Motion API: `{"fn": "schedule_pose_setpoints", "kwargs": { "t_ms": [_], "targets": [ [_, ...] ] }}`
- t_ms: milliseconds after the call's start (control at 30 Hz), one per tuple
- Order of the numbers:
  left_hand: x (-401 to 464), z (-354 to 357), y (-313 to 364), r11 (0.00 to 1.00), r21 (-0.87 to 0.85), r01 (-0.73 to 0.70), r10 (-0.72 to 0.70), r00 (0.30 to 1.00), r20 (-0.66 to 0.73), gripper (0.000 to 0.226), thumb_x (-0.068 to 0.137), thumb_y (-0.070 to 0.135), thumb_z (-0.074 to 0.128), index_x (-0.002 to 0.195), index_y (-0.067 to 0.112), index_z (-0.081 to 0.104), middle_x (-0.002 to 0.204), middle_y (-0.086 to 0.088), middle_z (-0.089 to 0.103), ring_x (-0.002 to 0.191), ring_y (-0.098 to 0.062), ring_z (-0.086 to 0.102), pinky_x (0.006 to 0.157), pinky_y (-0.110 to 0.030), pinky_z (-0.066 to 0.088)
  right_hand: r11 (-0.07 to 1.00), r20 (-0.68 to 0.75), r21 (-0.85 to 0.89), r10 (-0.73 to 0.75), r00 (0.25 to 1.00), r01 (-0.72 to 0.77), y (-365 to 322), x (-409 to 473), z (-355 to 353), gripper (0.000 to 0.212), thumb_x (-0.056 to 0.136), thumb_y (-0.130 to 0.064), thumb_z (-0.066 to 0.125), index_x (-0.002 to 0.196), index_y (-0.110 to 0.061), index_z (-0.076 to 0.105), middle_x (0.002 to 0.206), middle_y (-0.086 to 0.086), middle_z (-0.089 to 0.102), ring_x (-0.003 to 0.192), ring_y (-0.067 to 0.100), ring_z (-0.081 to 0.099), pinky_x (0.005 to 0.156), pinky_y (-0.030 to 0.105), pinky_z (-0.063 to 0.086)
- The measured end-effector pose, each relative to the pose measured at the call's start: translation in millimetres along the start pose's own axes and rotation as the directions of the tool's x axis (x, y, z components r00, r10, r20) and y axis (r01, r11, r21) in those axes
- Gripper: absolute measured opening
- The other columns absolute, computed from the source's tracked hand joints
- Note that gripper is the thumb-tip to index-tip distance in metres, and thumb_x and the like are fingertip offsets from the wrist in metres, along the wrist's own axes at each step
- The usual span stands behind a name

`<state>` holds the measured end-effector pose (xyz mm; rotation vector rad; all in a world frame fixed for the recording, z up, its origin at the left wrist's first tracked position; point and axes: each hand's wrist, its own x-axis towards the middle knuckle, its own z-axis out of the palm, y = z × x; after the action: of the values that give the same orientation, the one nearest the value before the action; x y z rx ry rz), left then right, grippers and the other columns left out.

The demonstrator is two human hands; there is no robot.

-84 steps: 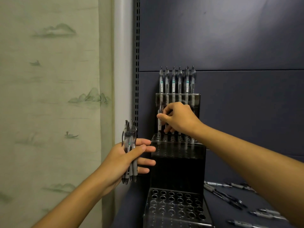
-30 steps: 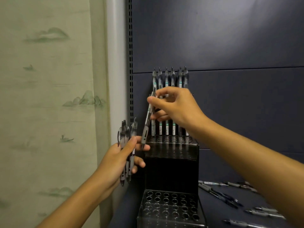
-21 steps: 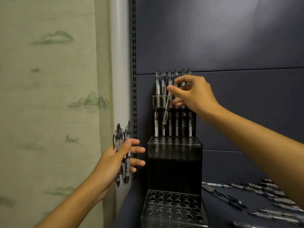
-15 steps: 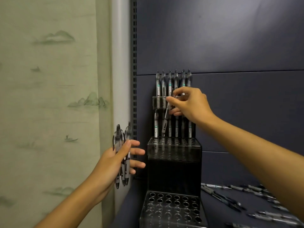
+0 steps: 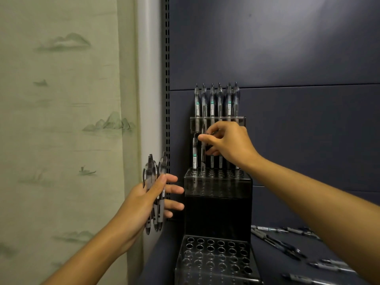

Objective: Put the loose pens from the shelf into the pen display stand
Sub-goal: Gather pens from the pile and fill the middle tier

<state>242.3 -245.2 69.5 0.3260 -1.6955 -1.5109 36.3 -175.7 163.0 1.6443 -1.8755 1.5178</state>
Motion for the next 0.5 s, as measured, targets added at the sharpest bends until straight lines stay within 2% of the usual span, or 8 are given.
{"fn": "schedule_pose_setpoints", "kwargs": {
  "t_ms": [200,333,500],
  "targets": [
    [-0.4,-0.9,-1.4,1.000,-0.004,0.004,-0.004,1.000,0.011,0.038,0.086,0.040,0.051,0.109,0.013,0.064,0.091,-0.006,0.076,0.070,-0.024,0.072,0.053,-0.025,0.054,0.994,0.001,-0.113,-0.005,1.000,0.005,2.3,0.8,3.3,0.027,0.086,-0.034,0.074,0.085,-0.009,0.066,0.072,0.001,0.072,0.056,0.009,0.071,0.055,0.017,0.055],
    [-0.4,-0.3,-1.4,1.000,-0.012,0.000,0.001,1.000,0.019,0.037,0.086,0.040,0.051,0.110,0.014,0.065,0.091,-0.007,0.076,0.070,-0.024,0.072,0.053,-0.025,0.054,0.978,0.091,-0.206,0.026,0.995,-0.006,4.5,2.0,3.1,0.028,0.085,-0.033,0.074,0.082,-0.007,0.065,0.072,0.005,0.073,0.057,0.011,0.072,0.061,0.025,0.060],
    [-0.4,-0.3,-0.7,1.000,-0.022,-0.006,0.006,1.000,0.031,0.038,0.086,0.040,0.051,0.111,0.015,0.065,0.091,-0.007,0.075,0.071,-0.024,0.071,0.053,-0.025,0.054,0.954,0.080,-0.298,-0.019,0.997,0.042,3.5,-4.1,2.6,0.035,0.084,-0.044,0.072,0.074,-0.010,0.068,0.064,0.003,0.072,0.055,0.009,0.070,0.069,0.028,0.061]
  ]
}}
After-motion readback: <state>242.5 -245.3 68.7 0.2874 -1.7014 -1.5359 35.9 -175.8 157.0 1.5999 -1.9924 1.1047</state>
